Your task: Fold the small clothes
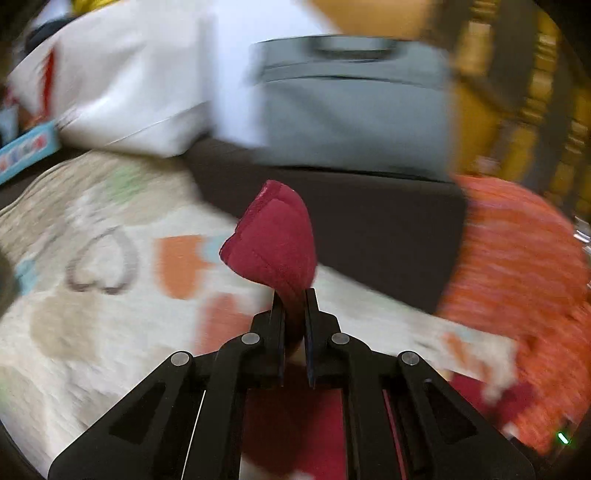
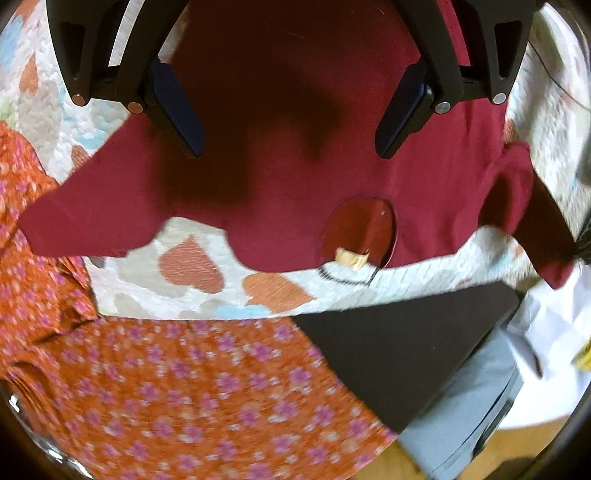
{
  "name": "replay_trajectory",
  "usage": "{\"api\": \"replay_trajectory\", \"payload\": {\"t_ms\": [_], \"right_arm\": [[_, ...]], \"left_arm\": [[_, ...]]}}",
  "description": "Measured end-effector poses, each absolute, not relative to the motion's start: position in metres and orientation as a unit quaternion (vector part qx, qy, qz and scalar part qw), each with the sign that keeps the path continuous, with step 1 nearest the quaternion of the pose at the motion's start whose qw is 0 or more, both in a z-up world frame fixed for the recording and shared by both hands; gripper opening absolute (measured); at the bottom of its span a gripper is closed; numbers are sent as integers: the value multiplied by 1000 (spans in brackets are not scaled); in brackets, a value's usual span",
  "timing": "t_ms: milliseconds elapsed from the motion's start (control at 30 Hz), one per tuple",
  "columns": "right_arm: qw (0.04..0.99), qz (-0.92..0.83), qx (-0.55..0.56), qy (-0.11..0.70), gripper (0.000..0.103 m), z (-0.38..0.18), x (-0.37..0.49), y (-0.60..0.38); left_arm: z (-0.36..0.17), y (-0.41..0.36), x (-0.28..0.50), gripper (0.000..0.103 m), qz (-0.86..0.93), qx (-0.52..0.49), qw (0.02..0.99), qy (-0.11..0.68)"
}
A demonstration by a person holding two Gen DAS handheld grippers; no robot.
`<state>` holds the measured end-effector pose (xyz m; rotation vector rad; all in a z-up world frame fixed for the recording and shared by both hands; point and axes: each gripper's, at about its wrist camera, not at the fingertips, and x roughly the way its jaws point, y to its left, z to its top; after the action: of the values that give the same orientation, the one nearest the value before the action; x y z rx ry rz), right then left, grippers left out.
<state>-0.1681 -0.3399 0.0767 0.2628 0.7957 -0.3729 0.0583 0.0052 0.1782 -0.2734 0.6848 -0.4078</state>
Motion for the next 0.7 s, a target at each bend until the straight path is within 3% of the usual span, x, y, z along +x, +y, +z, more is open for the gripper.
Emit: {"api": "replay_trajectory", "payload": {"t_ms": [200, 467, 633, 700], "right_arm": [[897, -199, 149, 365, 93, 90, -189, -361], [888, -222, 182, 358, 93, 91, -221, -393], [886, -205, 226, 350, 93, 85, -227, -406], [889, -192, 224, 349, 93, 84, -222, -403]], "left_arm": [[175, -107, -20, 7, -335, -112, 870, 345], [66, -218, -68, 8, -387, -25, 788, 477], [88, -193, -91, 34, -409, -4, 792, 453], [108, -166, -96, 64, -397, -8, 815, 422]]}}
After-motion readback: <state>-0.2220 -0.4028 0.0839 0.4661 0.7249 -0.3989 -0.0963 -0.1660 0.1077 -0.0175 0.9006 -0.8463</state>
